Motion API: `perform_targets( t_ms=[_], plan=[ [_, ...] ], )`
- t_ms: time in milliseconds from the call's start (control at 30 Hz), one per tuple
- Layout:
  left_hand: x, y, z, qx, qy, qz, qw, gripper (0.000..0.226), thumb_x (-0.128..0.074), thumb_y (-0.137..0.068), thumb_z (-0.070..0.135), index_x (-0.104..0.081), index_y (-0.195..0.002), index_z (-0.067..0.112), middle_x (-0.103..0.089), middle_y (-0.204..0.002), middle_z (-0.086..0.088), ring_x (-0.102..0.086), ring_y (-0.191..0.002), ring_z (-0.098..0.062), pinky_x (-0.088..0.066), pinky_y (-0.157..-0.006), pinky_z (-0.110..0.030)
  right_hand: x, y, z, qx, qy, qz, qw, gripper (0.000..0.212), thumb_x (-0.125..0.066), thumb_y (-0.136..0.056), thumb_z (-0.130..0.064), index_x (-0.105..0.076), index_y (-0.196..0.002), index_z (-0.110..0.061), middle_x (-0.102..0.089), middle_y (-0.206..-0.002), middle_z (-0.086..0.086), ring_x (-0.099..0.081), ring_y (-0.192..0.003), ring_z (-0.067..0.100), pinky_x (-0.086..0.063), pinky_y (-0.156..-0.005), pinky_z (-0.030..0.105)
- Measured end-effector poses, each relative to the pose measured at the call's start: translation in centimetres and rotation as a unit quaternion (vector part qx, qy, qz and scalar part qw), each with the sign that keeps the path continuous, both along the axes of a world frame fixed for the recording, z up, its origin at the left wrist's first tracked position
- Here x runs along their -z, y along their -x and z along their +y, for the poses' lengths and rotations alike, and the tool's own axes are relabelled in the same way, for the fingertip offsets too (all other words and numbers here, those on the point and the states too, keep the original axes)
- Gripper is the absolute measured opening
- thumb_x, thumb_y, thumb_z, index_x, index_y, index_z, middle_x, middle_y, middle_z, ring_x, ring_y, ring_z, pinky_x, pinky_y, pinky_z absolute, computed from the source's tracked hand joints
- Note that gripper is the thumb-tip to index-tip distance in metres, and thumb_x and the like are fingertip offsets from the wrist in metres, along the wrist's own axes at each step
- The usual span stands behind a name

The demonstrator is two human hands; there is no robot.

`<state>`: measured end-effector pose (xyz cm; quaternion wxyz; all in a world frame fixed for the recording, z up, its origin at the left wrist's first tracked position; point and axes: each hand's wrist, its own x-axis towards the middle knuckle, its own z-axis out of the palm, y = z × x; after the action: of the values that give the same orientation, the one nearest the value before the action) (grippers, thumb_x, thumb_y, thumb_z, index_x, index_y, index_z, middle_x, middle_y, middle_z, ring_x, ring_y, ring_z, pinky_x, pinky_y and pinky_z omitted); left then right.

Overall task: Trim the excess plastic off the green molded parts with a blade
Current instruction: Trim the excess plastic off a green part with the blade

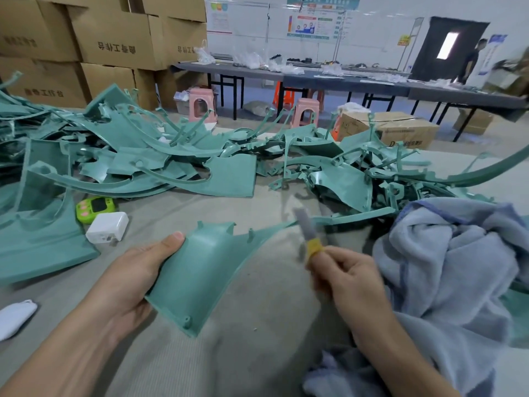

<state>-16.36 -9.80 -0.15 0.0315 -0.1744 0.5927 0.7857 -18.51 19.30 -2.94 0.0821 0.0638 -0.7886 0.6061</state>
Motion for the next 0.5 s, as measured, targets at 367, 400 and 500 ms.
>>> perform_targets(
  t_ms=[367,400,500],
  plan=[
    [0.1,0.0,-0.2,0.009,0.024,-0.003,1.000,0.035,-0.074,-0.071,0.036,-0.080,-0.079,0.002,-0.074,-0.079,-0.024,-0.070,-0.052,-0.027,-0.051,-0.040,-0.030,0.1,0.6,1.1,0.146,-0.080,-0.028,0.986,0.023,-0.063,-0.090,-0.031,-0.074,-0.071,-0.025,-0.064,-0.054,0.008,-0.050,-0.047,0.015,-0.041,-0.051,0.037],
    [0.1,0.0,-0.3,0.010,0.024,-0.004,1.000,0.036,-0.074,-0.071,0.036,-0.080,-0.080,0.002,-0.074,-0.080,-0.025,-0.070,-0.053,-0.028,-0.051,-0.040,-0.030,0.0,0.9,1.7,0.197,-0.082,-0.043,0.976,0.025,-0.064,-0.091,-0.024,-0.074,-0.069,-0.026,-0.063,-0.052,0.007,-0.050,-0.047,0.014,-0.042,-0.051,0.037],
    [0.1,0.1,-0.3,0.010,0.027,-0.006,1.000,0.039,-0.073,-0.072,0.036,-0.080,-0.087,0.000,-0.075,-0.083,-0.026,-0.070,-0.054,-0.028,-0.052,-0.041,-0.030,-0.6,0.1,1.3,0.096,-0.017,0.035,0.995,0.023,-0.063,-0.092,-0.027,-0.073,-0.071,-0.025,-0.057,-0.049,0.003,-0.045,-0.043,0.011,-0.036,-0.046,0.028]
  ],
)
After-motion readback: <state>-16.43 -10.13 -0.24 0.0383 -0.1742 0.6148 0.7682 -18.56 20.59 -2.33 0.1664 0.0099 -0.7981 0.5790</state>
